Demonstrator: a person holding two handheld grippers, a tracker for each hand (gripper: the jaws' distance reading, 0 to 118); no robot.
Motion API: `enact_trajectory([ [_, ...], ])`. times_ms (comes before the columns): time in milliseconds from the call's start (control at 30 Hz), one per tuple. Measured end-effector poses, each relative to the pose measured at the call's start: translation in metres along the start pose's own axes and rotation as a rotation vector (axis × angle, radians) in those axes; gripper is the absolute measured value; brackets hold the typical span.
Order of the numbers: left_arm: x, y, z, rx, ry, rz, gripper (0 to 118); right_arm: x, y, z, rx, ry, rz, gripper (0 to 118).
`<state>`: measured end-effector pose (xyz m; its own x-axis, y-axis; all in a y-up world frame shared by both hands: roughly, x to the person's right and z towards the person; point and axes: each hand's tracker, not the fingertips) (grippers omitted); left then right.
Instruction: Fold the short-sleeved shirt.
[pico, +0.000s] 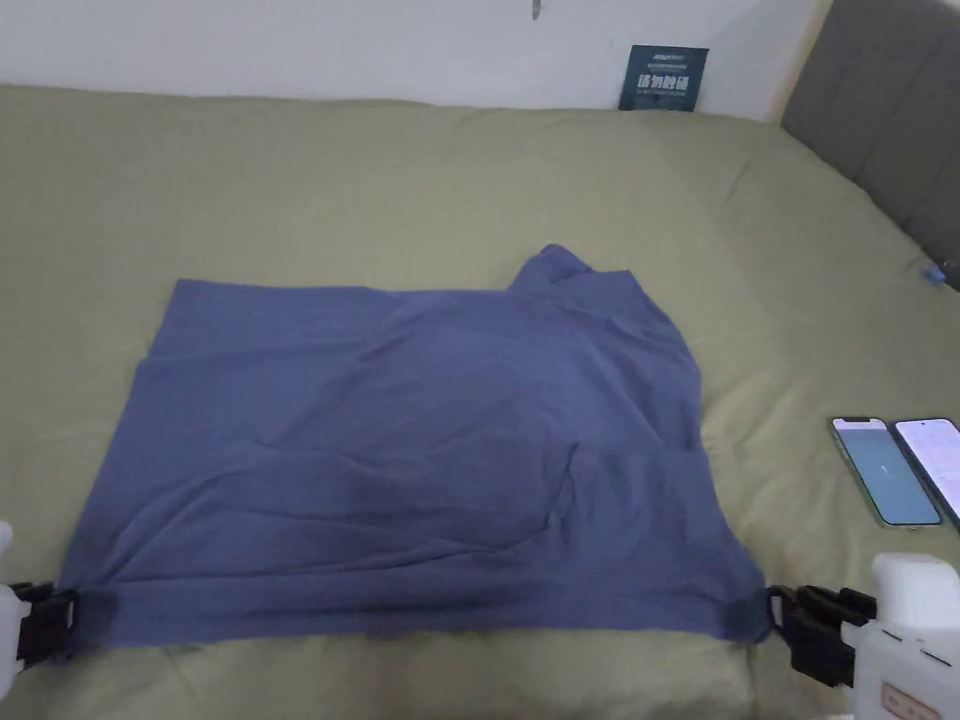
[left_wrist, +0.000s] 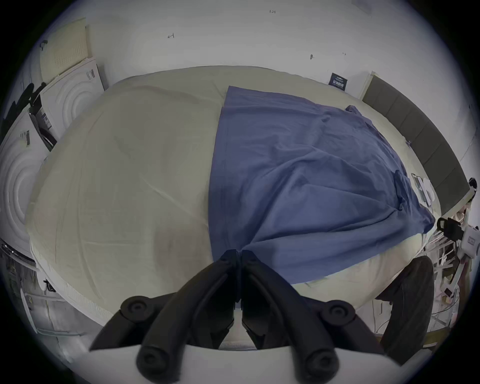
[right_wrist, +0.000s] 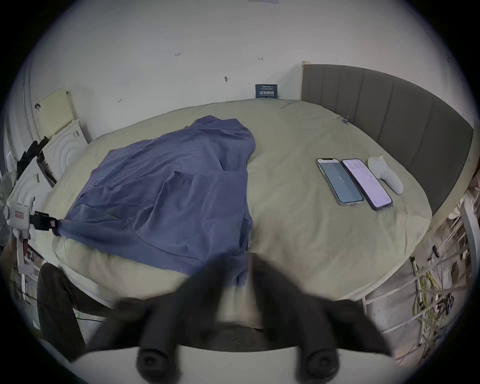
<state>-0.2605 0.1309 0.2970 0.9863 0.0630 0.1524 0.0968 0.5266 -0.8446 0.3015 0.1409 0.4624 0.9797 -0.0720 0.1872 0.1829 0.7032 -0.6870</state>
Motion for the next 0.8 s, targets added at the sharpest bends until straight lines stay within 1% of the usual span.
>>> enact_trajectory([
  [33,0.001,0.000,0.001,0.000,-0.003,0.003,5,0.000,0.001,-0.003,-0.023,0.009,0.004,112],
  [67,-0.002,-0.002,0.001,-0.003,-0.003,0.001,5,-0.001,0.002,-0.009,-0.066,0.028,0.004,117],
  [133,-0.002,-0.004,0.002,-0.003,0.002,0.003,5,-0.001,0.004,-0.013,-0.039,0.031,0.022,108],
  [167,-0.001,-0.004,0.002,-0.005,0.003,0.006,5,-0.001,0.007,-0.020,-0.080,0.012,0.053,105],
  [200,-0.005,-0.006,0.000,-0.007,0.004,0.010,5,-0.001,0.009,-0.028,-0.104,-0.004,0.069,95],
  [233,-0.006,-0.006,0.000,-0.009,0.003,0.014,5,0.000,0.009,-0.032,-0.099,-0.005,0.065,59],
  [267,-0.006,-0.007,-0.001,-0.014,0.001,0.017,5,0.004,0.010,-0.036,-0.105,0.003,0.056,18],
  [300,-0.005,-0.007,-0.001,-0.013,0.004,0.021,5,0.007,0.011,-0.039,-0.121,0.009,0.043,2],
  [367,-0.010,-0.008,-0.001,-0.011,-0.005,0.031,5,0.007,0.016,-0.037,-0.105,-0.005,0.026,2],
  [433,-0.010,-0.004,0.001,-0.005,-0.003,0.037,5,0.002,0.028,-0.032,-0.111,0.020,0.030,2],
  [467,-0.014,-0.001,0.001,0.005,-0.004,0.041,5,-0.003,0.036,-0.029,-0.072,0.007,0.040,2],
  [600,-0.016,0.031,0.009,0.053,-0.022,0.038,5,-0.004,0.076,-0.031,-0.019,0.030,0.029,2],
  [700,-0.018,0.065,0.008,0.089,-0.025,0.025,5,-0.004,0.111,-0.046,0.014,0.023,0.065,2],
  [800,-0.023,0.100,-0.007,0.109,-0.025,0.021,5,-0.004,0.140,-0.070,0.011,0.016,0.087,2],
])
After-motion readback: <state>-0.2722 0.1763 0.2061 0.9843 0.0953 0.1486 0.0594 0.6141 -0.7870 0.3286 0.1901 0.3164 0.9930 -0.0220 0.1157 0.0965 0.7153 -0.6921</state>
